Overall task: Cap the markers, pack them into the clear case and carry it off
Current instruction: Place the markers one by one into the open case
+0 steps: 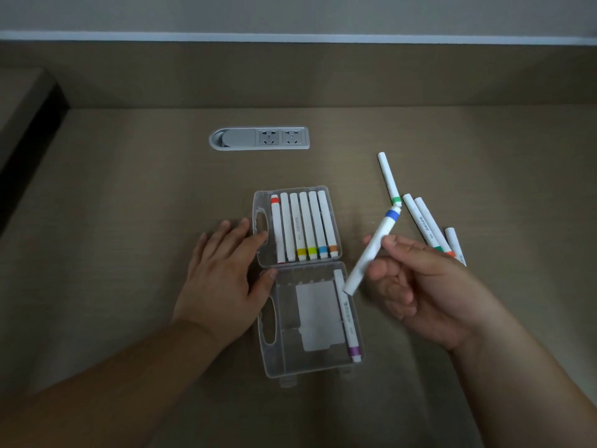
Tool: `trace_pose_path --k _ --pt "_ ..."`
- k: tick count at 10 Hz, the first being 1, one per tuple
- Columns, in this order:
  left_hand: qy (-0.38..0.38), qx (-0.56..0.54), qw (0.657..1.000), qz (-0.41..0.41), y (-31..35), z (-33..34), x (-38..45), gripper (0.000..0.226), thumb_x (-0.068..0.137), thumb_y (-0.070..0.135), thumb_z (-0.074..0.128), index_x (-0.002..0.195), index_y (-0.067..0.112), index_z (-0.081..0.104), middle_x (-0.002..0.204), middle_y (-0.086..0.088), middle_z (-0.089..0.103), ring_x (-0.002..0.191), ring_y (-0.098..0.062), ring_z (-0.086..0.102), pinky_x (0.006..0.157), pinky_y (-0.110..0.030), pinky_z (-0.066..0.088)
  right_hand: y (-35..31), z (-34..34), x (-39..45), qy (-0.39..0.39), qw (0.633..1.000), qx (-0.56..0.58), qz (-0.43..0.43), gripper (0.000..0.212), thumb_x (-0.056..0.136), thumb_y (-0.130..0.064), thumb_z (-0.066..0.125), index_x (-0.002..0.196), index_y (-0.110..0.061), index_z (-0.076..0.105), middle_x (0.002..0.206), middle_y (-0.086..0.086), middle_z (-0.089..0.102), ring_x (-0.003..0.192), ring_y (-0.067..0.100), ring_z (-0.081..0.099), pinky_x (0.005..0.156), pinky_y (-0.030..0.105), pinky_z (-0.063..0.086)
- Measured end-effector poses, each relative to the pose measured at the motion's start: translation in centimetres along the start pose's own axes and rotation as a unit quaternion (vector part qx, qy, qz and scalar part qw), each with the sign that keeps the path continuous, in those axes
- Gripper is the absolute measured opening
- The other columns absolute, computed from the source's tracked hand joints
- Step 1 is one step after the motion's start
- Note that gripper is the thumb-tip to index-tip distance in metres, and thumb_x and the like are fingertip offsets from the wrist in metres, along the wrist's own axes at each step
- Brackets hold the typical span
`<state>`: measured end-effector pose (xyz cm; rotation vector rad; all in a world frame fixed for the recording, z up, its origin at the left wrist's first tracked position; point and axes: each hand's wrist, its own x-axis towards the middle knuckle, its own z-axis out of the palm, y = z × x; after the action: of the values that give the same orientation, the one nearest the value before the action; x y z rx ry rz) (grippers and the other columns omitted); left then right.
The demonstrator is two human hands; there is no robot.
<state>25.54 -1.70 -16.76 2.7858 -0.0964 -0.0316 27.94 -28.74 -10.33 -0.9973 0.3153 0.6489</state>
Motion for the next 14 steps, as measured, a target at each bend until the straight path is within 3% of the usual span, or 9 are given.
trace_pose_path --k 2,4,5,7,8,9,10,12,14 --pt "0.001 0.002 1.0 0.0 0.0 0.1 0.0 0.064 0.091 0.063 0.031 0.15 0.037 0.028 0.162 0.005 0.024 0.152 -0.015 0.007 0.124 -0.048 0.009 0.6 -0.2 0.3 -0.07 0.995 0.073 0.001 0.041 0.069 -0.014 0.072 0.109 -0.004 0.069 0.096 0.023 0.073 0.048 0.014 0.056 0.042 0.021 0.048" --pt "0.003 -0.003 1.0 0.0 0.1 0.1 0.0 0.065 0.091 0.063 0.03 0.15 0.036 0.029 0.162 0.004 0.024 0.152 -0.016 0.008 0.124 -0.049 0.009 0.8 0.2 0.6 -0.051 0.998 0.038 -0.019 0.021 0.094 -0.016 0.051 0.1 -0.01 0.07 0.094 0.018 0.071 0.057 0.015 0.059 0.048 0.022 0.051" --pt "0.003 -0.002 1.0 -0.001 0.1 0.1 0.0 0.065 0.091 0.063 0.03 0.15 0.037 0.028 0.163 0.005 0.024 0.152 -0.015 0.007 0.124 -0.048 0.008 0.8 0.5 0.4 -0.03 0.999 0.016 -0.022 0.01 0.09 -0.01 0.054 0.092 -0.012 0.063 0.091 0.017 0.071 0.058 0.017 0.061 0.049 0.023 0.05" --pt "0.002 -0.004 1.0 -0.001 0.1 0.1 0.0 0.065 0.091 0.063 0.031 0.15 0.036 0.028 0.162 0.004 0.024 0.152 -0.015 0.008 0.124 -0.049 0.008 1.1 0.8 0.4 -0.021 0.999 0.016 -0.018 0.035 0.085 -0.005 0.057 0.119 -0.005 0.065 0.096 0.016 0.073 0.078 0.024 0.07 0.066 0.031 0.061" --pt "0.005 -0.005 1.0 -0.002 0.0 0.1 0.0 0.064 0.091 0.063 0.031 0.15 0.036 0.03 0.162 0.004 0.025 0.152 -0.015 0.009 0.124 -0.049 0.009 1.0 0.9 0.1 0.006 0.999 -0.04 -0.014 0.031 0.085 -0.007 0.058 0.115 -0.003 0.067 0.103 0.02 0.073 0.085 0.027 0.072 0.079 0.037 0.06" --pt "0.007 -0.007 1.0 -0.002 0.0 0.1 0.0 0.064 0.091 0.062 0.031 0.15 0.036 0.03 0.162 0.004 0.026 0.152 -0.015 0.009 0.124 -0.048 0.009 1.1 1.2 -0.4 0.05 0.988 -0.147 -0.001 0.021 0.091 -0.009 0.06 0.108 0.001 0.067 0.101 0.022 0.073 0.086 0.03 0.072 0.077 0.041 0.061" --pt "0.006 -0.007 1.0 -0.001 0.1 0.0 0.0 0.065 0.091 0.062 0.03 0.15 0.037 0.03 0.162 0.005 0.025 0.152 -0.015 0.009 0.124 -0.047 0.008 1.5 2.0 -0.6 0.1 0.956 -0.275 0.007 0.013 0.09 -0.011 0.066 0.097 -0.002 0.071 0.087 0.016 0.076 0.078 0.026 0.074 0.077 0.043 0.06" --pt "0.01 -0.007 1.0 -0.004 0.1 0.1 0.0 0.063 0.091 0.062 0.032 0.149 0.037 0.032 0.162 0.004 0.027 0.152 -0.016 0.01 0.124 -0.048 0.009 2.7 4.0 -0.9 0.175 0.849 -0.499 0.021 0.009 0.084 -0.022 0.075 0.082 -0.015 0.07 0.078 0.002 0.073 0.064 0.013 0.071 0.058 0.024 0.058" --pt "0.012 -0.007 1.0 -0.001 0.1 0.2 0.0 0.064 0.091 0.062 0.034 0.149 0.036 0.031 0.161 0.003 0.028 0.152 -0.017 0.011 0.123 -0.049 0.011 3.1 4.9 -0.4 0.195 0.783 -0.59 0.034 0.018 0.084 -0.029 0.075 0.074 -0.023 0.062 0.078 0.0 0.069 0.07 0.011 0.067 0.073 0.032 0.059"
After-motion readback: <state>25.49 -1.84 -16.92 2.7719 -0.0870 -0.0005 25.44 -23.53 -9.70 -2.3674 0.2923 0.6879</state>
